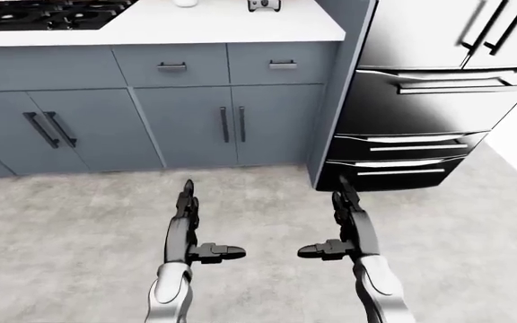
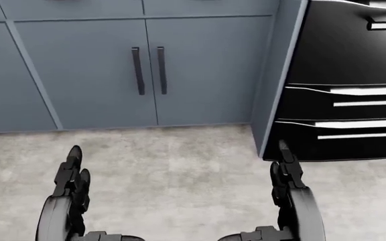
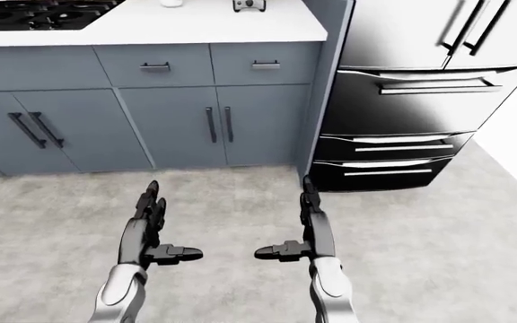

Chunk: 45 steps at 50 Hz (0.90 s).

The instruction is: Navigate to the shelves.

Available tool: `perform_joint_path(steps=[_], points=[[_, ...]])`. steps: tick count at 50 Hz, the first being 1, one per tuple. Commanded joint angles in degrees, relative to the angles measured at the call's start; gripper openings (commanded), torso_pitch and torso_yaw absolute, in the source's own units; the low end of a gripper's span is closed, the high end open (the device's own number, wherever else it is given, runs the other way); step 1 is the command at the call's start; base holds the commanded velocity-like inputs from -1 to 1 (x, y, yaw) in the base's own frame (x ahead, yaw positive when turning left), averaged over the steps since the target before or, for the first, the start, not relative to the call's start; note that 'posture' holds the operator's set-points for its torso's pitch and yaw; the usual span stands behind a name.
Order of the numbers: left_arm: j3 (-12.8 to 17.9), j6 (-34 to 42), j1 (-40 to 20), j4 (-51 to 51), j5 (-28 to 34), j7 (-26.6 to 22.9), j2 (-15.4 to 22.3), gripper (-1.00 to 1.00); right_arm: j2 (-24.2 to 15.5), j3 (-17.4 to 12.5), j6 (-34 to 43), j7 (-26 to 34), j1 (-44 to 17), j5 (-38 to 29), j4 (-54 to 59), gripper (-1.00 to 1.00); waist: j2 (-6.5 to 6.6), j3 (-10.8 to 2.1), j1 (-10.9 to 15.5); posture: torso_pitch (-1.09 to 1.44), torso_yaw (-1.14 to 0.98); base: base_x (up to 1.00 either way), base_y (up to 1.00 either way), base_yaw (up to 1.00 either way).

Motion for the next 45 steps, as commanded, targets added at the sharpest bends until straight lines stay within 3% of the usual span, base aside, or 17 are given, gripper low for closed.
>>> perform_joint_path(steps=[1, 3, 4, 6, 12, 18, 21, 24, 29, 31, 32, 33, 34, 36, 41, 43, 45], points=[[-0.02, -1.73, -0.98, -2.44, -0.08, -0.03, 0.08, 1.0, -0.11, -0.04, -1.58, 0.0, -0.82, 0.02, -2.8, 1.0, 0.06, -0.91, -0.03, 0.0, 0.0, 0.05, 0.0, 0.0], [-0.02, -1.73, -0.98, -2.44, -0.08, -0.03, 0.08, 1.0, -0.13, -0.08, -1.79, 0.01, -1.04, -0.03, -2.38, 1.0, 0.34, -1.75, -0.02, 0.0, 0.0, 0.05, 0.0, 0.0], [-0.02, -1.73, -0.98, -2.44, -0.08, -0.03, 0.08, 1.0, -0.09, 0.01, -1.51, -0.02, -0.86, -0.09, -2.84, 1.0, 0.4, -0.63, 0.01, 0.0, 0.0, 0.06, 0.0, 0.0], [-0.02, -1.73, -0.98, -2.44, -0.08, -0.03, 0.08, 1.0, -0.1, -0.03, -1.84, 0.01, -1.0, -0.12, -2.39, 1.0, 0.35, 0.07, 0.0, 0.0, 0.0, 0.07, 0.0, 0.0], [-0.02, -1.73, -0.98, -2.44, -0.08, -0.03, 0.08, 1.0, -0.05, 0.02, -1.45, -0.02, -0.79, -0.15, -2.9, 1.0, 0.24, 0.58, -0.12, 0.0, 0.0, 0.08, 0.0, 0.0], [-0.02, -1.73, -0.98, -2.44, -0.08, -0.03, 0.08, 1.0, -0.04, -0.03, -1.5, -0.12, -0.81, -0.23, -2.81, 1.0, 2.84, 1.35, -0.02, 0.0, 0.0, 0.11, 0.0, 0.0], [-0.02, -1.73, -0.98, -2.44, -0.08, -0.03, 0.08, 1.0, -0.04, -0.06, -1.18, -0.18, -0.84, -0.21, -3.03, 1.0, 2.08, 1.01, 0.1, 0.0, 0.0, 0.15, 0.0, 0.0], [-0.02, -1.73, -0.98, -2.44, -0.08, -0.03, 0.08, 1.0, -0.06, -0.09, -1.26, -0.2, -0.9, -0.22, -2.93, 1.0, 2.47, 1.17, 0.4, 0.0, 0.0, 0.18, 0.0, 0.0], [-0.02, -1.73, -0.98, -2.44, -0.08, -0.03, 0.08, 1.0, -0.03, 0.09, -1.26, -0.19, -0.68, -0.42, -3.21, 1.0, 0.29, 1.89, 0.88, 0.0, 0.0, 0.26, 0.0, 0.0], [-0.02, -1.73, -0.98, -2.44, -0.08, -0.03, 0.08, 1.0, -0.04, 0.11, -1.16, -0.16, -0.66, -0.44, -3.35, 1.0, -1.94, 1.45, 0.95, 0.0, 0.0, 0.29, 0.0, 0.0], [-0.02, -1.73, -0.98, -2.44, -0.08, -0.03, 0.08, 1.0, -0.04, 0.11, -1.22, -0.15, -0.66, -0.44, -3.3, 1.0, -4.02, 0.61, 0.75, 0.0, 0.0, 0.29, 0.0, 0.0], [-0.02, -1.73, -0.98, -2.44, -0.08, -0.03, 0.08, 1.0, -0.04, 0.11, -1.23, -0.12, -0.59, -0.42, -3.35, 1.0, -1.43, 1.38, -0.14, 0.0, 0.0, 0.28, 0.0, 0.0], [-0.02, -1.73, -0.98, -2.44, -0.08, -0.03, 0.08, 1.0, -0.03, 0.11, -1.24, -0.11, -0.57, -0.42, -3.38, 1.0, -2.49, 1.56, 0.27, 0.0, 0.0, 0.29, 0.0, 0.0], [-0.02, -1.73, -0.98, -2.44, -0.08, -0.03, 0.08, 1.0, -0.03, 0.11, -1.28, -0.08, -0.54, -0.41, -3.41, 1.0, -2.33, 1.62, -0.51, 0.0, 0.0, 0.29, 0.0, 0.0], [-0.02, -1.73, -0.98, -2.44, -0.08, -0.03, 0.08, 1.0, -0.01, 0.14, -1.57, -0.05, -0.58, -0.48, -3.11, 1.0, 0.35, 2.26, -0.72, 0.0, 0.0, 0.29, 0.0, 0.0], [-0.02, -1.73, -0.98, -2.44, -0.08, -0.03, 0.08, 1.0, -0.08, 0.0, -2.04, 0.02, -0.9, -0.4, -2.3, 1.0, 2.29, 2.12, -0.98, 0.0, 0.0, 0.29, 0.0, 0.0], [-0.02, -1.73, -0.98, -2.44, -0.08, -0.03, 0.08, 1.0, -0.1, -0.05, -2.25, 0.09, -1.02, -0.34, -1.92, 1.0, 5.93, 0.66, -0.88, 0.0, 0.0, 0.29, 0.0, 0.0]])
